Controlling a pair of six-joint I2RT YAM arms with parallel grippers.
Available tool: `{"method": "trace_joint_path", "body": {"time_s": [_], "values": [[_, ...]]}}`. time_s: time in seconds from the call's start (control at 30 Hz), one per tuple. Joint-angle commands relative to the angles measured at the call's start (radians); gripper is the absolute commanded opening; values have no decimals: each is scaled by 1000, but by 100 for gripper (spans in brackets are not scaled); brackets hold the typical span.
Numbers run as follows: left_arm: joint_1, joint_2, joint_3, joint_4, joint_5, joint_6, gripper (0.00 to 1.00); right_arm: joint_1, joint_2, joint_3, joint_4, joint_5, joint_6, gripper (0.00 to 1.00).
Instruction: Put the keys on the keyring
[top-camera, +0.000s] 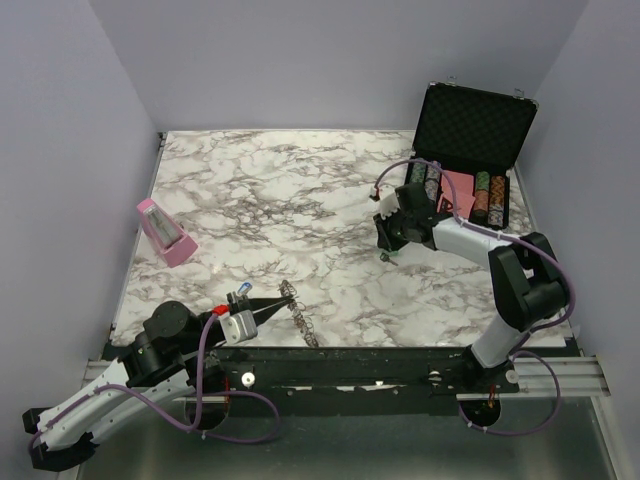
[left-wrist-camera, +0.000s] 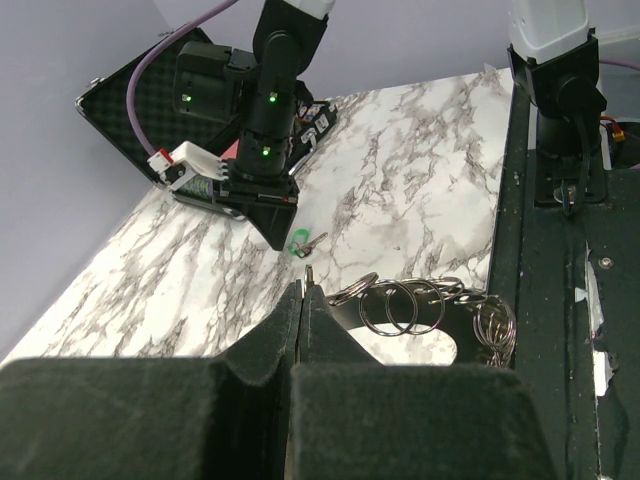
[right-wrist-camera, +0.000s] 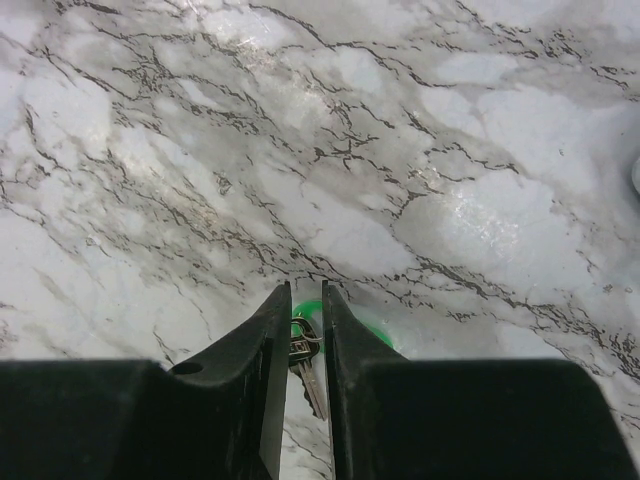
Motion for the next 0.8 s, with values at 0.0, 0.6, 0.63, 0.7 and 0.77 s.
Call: {"method": "trace_joint_path", "body": {"time_s": [0.0,0.6,0.63,0.7,0.77], "values": [[-7,2,1,24,-14,1,0,1,30,42,-67,-16,5,27],[-7,9,2,19,-16,4,0,-85,75,128,-180,-148,88,28],[-6,8,4,21,-16,4,0,-85,82,131,-187,-145,88,28],[-7,11,2,21,-17,4,0,-86,92,135,-194,-147,92,28],[-7,11,2,21,-14,5,0,-88,93,137,-199,-136,91,28]]}}
